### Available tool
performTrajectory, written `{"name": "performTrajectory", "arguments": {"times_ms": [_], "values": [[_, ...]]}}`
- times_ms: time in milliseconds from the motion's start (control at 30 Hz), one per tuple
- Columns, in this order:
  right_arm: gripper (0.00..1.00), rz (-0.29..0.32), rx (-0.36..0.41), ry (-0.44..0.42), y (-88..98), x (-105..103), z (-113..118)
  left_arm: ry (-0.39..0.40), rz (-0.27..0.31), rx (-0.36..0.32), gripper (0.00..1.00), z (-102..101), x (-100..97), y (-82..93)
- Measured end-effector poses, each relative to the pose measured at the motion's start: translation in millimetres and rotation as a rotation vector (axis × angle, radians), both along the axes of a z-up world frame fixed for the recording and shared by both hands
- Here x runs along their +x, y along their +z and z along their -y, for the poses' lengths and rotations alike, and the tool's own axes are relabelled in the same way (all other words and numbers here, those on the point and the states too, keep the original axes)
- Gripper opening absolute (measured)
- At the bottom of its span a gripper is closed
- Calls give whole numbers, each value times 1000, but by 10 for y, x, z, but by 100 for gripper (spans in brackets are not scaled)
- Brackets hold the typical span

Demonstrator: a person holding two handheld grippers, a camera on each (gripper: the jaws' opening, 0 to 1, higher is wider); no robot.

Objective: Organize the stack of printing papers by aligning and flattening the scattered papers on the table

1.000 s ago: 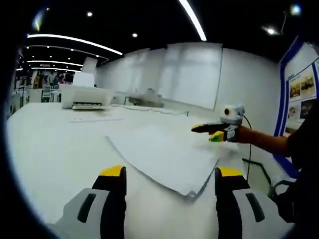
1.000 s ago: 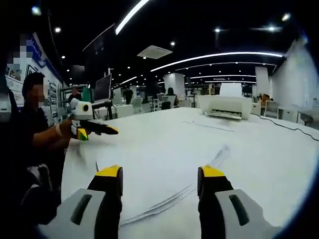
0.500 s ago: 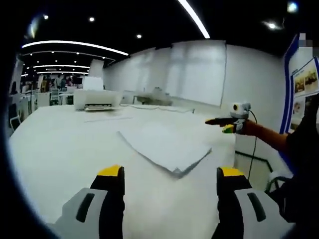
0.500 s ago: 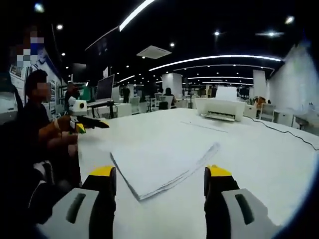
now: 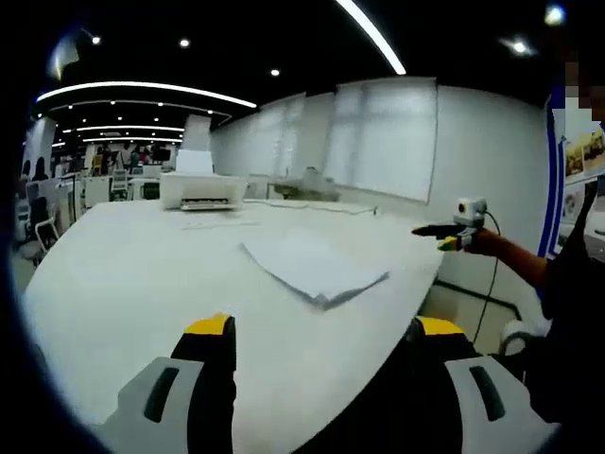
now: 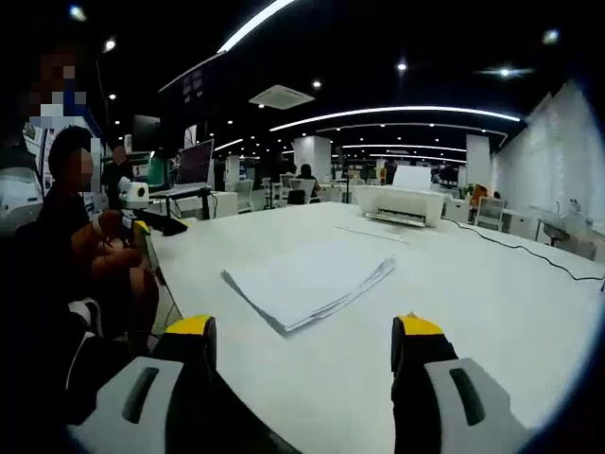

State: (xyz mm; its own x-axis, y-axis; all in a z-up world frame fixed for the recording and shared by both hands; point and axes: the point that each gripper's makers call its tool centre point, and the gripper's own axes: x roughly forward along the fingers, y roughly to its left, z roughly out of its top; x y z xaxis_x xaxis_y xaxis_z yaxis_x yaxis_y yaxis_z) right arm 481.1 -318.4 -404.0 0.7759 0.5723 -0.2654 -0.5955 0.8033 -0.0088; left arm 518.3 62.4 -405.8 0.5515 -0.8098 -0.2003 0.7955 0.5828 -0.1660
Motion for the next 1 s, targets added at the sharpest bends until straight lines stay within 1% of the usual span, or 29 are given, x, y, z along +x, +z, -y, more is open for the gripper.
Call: {"name": "performTrajectory", "arguments": {"times_ms": [33,167,333,533,700,767,800,933,1000], "values": [[71,4,3,-9,24,-83,35,6,1,1,79,-37,-55,8],[71,13,9,-23,66,-299,104,24,-10,-22,78,-131,-229,48],[71,23,12,-65,88,-560,269,57,-22,0,79,-264,-446,20],[71,29,35,-142,72,-995,485,82,-40,2,79,-414,-838,15],[70,30,54,-204,-8,-1354,614,108,-64,10,80,-585,-1250,-92],[70,42,76,-226,-7,-1434,636,123,-67,4,80,-637,-1336,-111],[69,50,101,-244,-1,-1486,646,135,-69,-7,80,-668,-1396,-116],[66,63,143,-264,-1,-1604,613,155,-65,-41,79,-721,-1576,-93],[62,74,141,-263,23,-1639,576,155,-61,-53,79,-737,-1673,-85]]}}
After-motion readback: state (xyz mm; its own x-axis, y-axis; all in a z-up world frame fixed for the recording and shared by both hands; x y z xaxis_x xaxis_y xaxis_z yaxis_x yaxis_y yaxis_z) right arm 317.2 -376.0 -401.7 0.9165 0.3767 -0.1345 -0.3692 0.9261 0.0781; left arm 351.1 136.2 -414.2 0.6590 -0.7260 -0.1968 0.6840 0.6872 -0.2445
